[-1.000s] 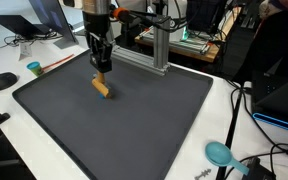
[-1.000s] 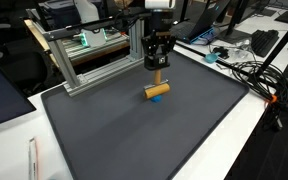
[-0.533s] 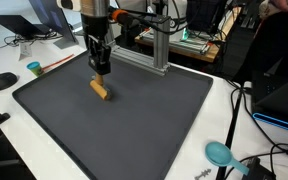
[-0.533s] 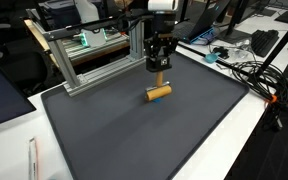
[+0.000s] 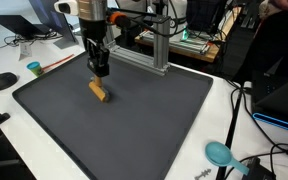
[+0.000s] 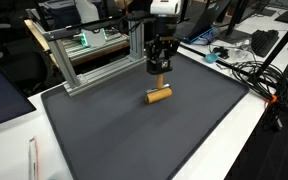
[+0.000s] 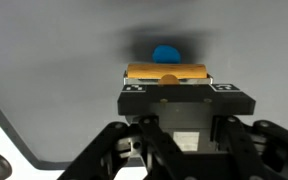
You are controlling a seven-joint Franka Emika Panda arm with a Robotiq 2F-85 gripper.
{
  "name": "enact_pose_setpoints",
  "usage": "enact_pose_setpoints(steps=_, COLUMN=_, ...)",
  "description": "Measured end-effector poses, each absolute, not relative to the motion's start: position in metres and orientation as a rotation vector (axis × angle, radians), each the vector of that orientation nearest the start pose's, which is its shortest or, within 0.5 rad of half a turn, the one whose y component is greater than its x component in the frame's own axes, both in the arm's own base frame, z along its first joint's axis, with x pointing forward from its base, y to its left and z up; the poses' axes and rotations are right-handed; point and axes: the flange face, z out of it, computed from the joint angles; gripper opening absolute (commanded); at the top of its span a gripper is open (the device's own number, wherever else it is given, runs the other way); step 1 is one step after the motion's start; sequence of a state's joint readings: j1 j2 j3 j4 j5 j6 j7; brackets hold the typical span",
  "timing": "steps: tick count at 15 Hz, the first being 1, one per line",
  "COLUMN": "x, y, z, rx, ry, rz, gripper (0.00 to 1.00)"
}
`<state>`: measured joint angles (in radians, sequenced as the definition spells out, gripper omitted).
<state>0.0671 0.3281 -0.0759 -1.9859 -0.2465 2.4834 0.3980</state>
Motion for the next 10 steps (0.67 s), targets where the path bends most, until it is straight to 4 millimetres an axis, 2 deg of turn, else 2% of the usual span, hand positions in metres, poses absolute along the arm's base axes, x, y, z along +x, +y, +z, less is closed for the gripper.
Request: enact_pose_setpoints(steps=10, x=0.626, y=-0.0043, z=0.3183, rx=-3.254, ry=0.369, rz=-0.345, gripper=0.23)
